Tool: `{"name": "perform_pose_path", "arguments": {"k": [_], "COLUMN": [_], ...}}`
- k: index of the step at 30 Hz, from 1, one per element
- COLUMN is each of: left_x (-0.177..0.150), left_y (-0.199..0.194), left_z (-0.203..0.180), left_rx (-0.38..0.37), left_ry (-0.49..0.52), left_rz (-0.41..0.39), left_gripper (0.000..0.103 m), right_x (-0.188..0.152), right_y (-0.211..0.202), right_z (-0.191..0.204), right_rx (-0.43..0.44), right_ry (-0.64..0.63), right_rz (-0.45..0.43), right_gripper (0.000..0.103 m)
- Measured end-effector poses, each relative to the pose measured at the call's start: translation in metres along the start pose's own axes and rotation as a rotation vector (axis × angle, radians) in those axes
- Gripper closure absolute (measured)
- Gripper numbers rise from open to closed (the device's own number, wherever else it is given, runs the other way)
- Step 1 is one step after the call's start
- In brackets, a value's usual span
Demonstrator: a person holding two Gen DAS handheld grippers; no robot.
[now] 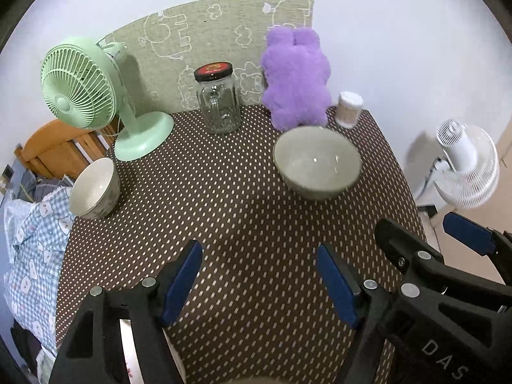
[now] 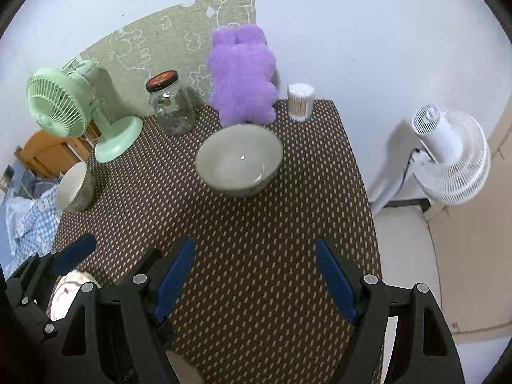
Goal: Organize plates and bowls
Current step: 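Move the left tool to the bowl by the purple plush and grip its rim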
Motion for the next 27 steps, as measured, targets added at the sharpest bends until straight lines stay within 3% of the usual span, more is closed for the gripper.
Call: {"name": "perform_pose_path", "arguments": {"k": [5, 10, 18, 27], "left_x": [0.026, 0.046, 0.074, 0.084], "left_y": [0.021, 0.043, 0.088, 0.131], "left_z": [-0.011, -0.012, -0.016, -0.017], "left_rx": [0.006, 0.055, 0.086, 0.087], "left_ry": [-0.072, -0.079, -0.092, -0.073], "left_rz": [0.017, 0.014, 0.035, 0.071], "left_gripper": [0.034, 0.039, 0.047, 0.062], "right_x": [0.029, 0.053, 0.083, 0.09], "right_y": [0.025, 0.051, 0.096, 0.141], "right_z": [-0.007, -0.01, -0.014, -0.014], "right_rx": [0.018, 0.036, 0.032, 0.028], "right_ry": [-0.02, -0.018, 0.011, 0.015], "right_rz": [-0.009, -0.01, -0.006, 0.035], "right_gripper": [0.023, 0.023, 0.033, 0.046]}}
Point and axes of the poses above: each gripper's, at about its wrist camera, not at the fingertips, and y roughly the way its jaws point, z to its left, x to its top, the point moved 9 cm from there along y, roughly the way its jaws point, and after that the axes turned 4 degrees about y, right-handed, at the moved point
